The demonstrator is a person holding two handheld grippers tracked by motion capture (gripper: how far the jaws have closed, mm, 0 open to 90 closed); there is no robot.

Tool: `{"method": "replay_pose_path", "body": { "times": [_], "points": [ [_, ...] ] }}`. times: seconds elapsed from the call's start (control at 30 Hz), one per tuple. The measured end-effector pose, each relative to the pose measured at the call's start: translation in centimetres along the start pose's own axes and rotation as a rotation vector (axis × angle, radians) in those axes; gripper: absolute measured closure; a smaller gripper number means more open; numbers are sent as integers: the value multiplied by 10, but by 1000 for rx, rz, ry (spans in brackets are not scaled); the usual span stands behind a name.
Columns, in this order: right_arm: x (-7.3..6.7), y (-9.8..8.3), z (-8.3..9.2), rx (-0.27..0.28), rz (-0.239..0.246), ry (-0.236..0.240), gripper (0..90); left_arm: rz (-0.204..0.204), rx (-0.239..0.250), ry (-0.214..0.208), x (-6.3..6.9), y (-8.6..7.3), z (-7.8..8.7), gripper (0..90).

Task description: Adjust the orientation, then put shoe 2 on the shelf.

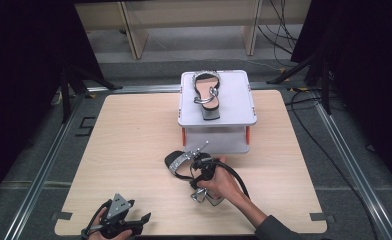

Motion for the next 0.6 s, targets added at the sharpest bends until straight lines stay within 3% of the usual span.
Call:
{"method": "replay_pose_path", "body": {
  "times": [0.03,0.17,0.53,0.57,0.6],
  "points": [
    [-2,0,0,-13,-39,-5,281,-1,0,-8,0,0,1,264],
    [-3,0,-1,-4,32,-37,290,2,-4,-6,0,0,2,264],
    [-5,0,0,-9,34,-61,331,-15,-7,5,-1,0,2,267],
    [-5,0,0,-16,24,-58,339,9,12,-4,1,1,2,267],
    [-5,0,0,-16,30,-57,341,6,11,-2,1,1,2,267]
  ]
}}
Point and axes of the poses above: each handheld gripper's, and its own axes: z roughly backward along the jaws, y roughly out of its top, x roughly to its right, the point moved 1 cm from there along -z, roughly forward along the jaws, and after that the axes turned 8 degrees about -z, right-handed, at the moved point
